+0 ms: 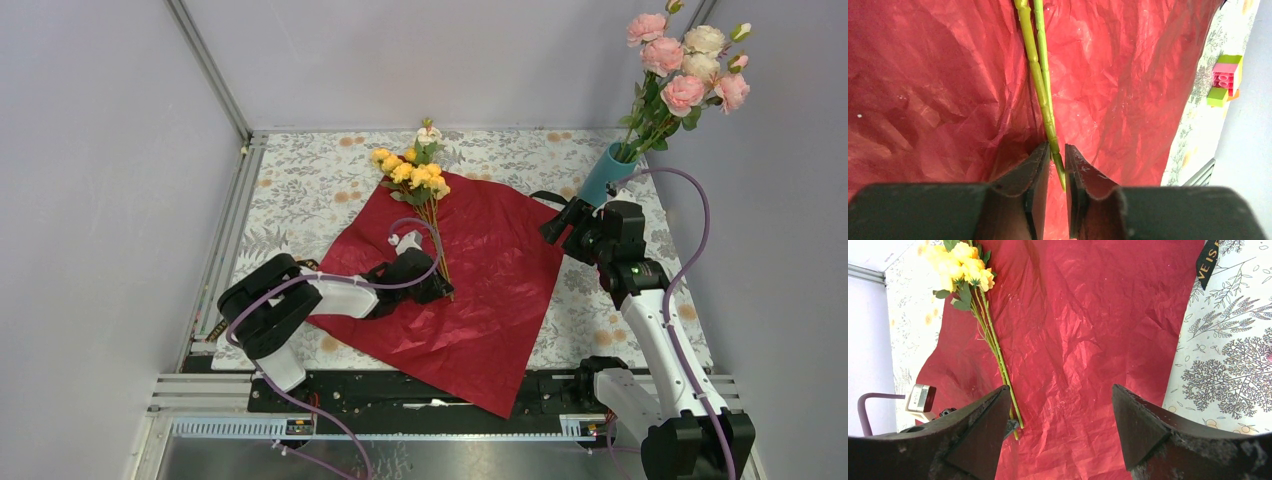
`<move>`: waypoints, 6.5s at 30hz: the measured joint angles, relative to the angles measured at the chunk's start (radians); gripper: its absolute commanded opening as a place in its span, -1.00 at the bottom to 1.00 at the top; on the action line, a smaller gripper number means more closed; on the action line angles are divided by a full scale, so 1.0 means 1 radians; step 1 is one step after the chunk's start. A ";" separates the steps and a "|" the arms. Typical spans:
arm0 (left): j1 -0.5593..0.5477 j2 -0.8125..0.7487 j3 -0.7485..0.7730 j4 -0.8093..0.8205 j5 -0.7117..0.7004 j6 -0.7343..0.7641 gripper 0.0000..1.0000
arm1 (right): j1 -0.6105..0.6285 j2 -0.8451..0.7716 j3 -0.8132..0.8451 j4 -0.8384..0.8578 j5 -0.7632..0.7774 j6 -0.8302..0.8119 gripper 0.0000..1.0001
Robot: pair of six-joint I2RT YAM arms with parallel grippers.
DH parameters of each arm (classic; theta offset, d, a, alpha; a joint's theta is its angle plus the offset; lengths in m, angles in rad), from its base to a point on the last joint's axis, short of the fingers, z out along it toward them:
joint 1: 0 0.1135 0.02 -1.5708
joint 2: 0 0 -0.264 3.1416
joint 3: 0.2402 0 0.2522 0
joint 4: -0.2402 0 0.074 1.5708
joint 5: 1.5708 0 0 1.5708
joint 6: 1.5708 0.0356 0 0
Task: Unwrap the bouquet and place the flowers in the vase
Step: Pick up the fake flower from the wrapping paper, then insert the fake flower into the vase.
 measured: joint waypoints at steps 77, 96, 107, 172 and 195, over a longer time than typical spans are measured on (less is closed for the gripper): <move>-0.157 -0.575 -0.324 0.537 0.269 0.303 -1.00 | 0.283 0.186 0.184 0.369 -0.601 0.117 0.10; -0.174 -0.587 -0.324 0.541 0.290 0.304 -1.00 | 0.283 0.139 0.180 0.504 -0.539 0.198 -0.59; -0.177 -0.630 -0.312 0.453 0.273 0.339 -0.83 | 0.283 0.102 0.150 0.528 -0.508 0.212 -1.00; 0.921 -0.868 0.237 -0.830 0.218 0.890 0.93 | -0.269 0.496 0.789 0.454 -0.027 -0.564 -1.00; 0.933 -0.880 0.209 -0.812 0.228 0.859 0.93 | -0.298 0.623 0.825 0.503 -0.032 -0.735 -1.00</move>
